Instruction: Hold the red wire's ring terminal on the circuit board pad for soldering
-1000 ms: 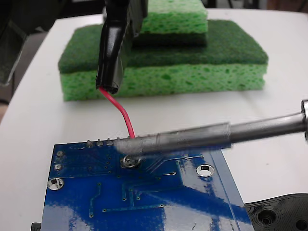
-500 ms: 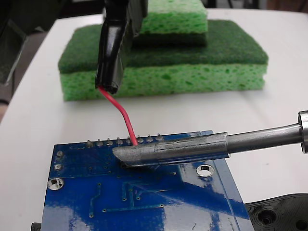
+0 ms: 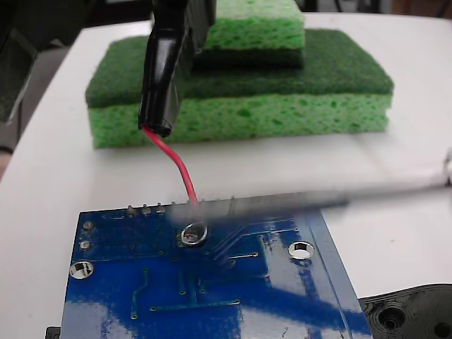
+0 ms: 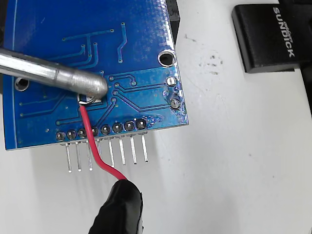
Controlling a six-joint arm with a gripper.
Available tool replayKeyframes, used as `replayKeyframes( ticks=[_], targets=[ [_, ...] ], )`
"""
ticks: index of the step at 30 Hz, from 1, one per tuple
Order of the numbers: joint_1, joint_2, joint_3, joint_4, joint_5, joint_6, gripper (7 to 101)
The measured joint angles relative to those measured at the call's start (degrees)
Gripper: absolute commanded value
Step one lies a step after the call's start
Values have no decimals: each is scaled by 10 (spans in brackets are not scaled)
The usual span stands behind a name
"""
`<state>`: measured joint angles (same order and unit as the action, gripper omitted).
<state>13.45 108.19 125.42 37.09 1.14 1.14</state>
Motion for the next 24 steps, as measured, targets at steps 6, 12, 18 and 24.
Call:
replayKeyframes(
  ticks=[6, 12, 18, 24],
  targets=[
    [0, 0, 0, -1, 0, 0, 1003],
    [-5, 11, 0, 5, 0, -1, 1003],
    [-12, 105, 46, 23, 4, 13, 1003],
    [-20, 243, 128, 14, -7, 23, 1003]
  ],
)
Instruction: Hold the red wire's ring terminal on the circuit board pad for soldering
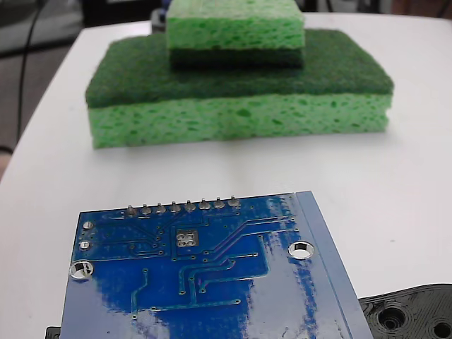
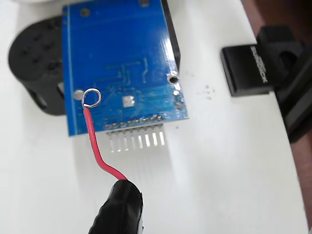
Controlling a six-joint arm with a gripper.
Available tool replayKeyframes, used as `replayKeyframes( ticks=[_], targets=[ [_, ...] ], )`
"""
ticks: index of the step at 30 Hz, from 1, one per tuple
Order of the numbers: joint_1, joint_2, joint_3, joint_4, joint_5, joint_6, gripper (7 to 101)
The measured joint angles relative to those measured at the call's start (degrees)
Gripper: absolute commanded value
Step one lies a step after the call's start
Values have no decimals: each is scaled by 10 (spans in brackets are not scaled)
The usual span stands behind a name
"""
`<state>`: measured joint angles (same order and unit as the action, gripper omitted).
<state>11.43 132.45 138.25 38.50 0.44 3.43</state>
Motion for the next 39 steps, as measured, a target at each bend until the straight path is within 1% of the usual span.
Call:
replayKeyframes(
  ticks=[4, 7, 11, 16, 19, 22, 24, 25, 28, 39],
  targets=[
    [-30, 34, 35, -7, 0, 9, 1003],
    [-42, 59, 57, 4, 11, 13, 1003],
    [-69, 98, 100, 0, 18, 17, 1003],
    [-77, 175, 182, -6, 22, 20, 1003],
    [-84, 258, 244, 18, 17, 26, 1003],
    [-105, 372, 295, 63, 17, 21, 1003],
    [-120, 417, 296, 69, 25, 18, 1003],
    [-120, 425, 298, 59, 29, 15, 1003],
    [-119, 418, 309, 66, 31, 10, 1003],
    [-118, 425, 330, 61, 40, 14, 1003]
  ],
)
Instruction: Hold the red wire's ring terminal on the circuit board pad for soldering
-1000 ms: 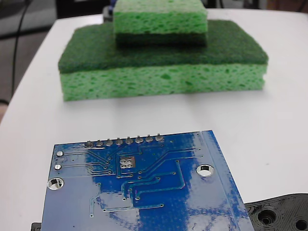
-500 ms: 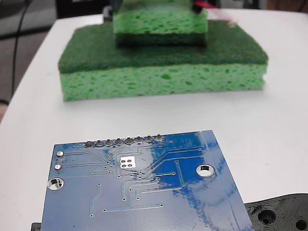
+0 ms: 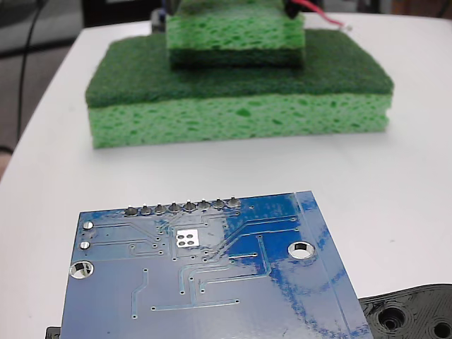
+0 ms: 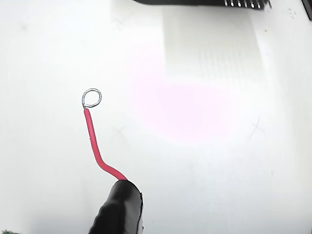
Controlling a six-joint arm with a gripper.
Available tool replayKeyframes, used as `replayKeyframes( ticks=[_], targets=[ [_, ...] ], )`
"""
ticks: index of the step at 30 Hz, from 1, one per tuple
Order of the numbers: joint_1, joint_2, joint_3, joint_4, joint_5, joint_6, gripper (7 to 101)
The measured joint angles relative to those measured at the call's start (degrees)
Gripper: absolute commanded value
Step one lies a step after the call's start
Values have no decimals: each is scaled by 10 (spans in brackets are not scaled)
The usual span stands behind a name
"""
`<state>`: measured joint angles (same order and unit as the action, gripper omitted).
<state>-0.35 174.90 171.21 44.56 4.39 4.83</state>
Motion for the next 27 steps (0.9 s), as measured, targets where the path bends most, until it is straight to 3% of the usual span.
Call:
replayKeyframes(
  ticks=[27],
  targets=[
    [0, 0, 6, -2, 11, 3, 1003]
  ],
)
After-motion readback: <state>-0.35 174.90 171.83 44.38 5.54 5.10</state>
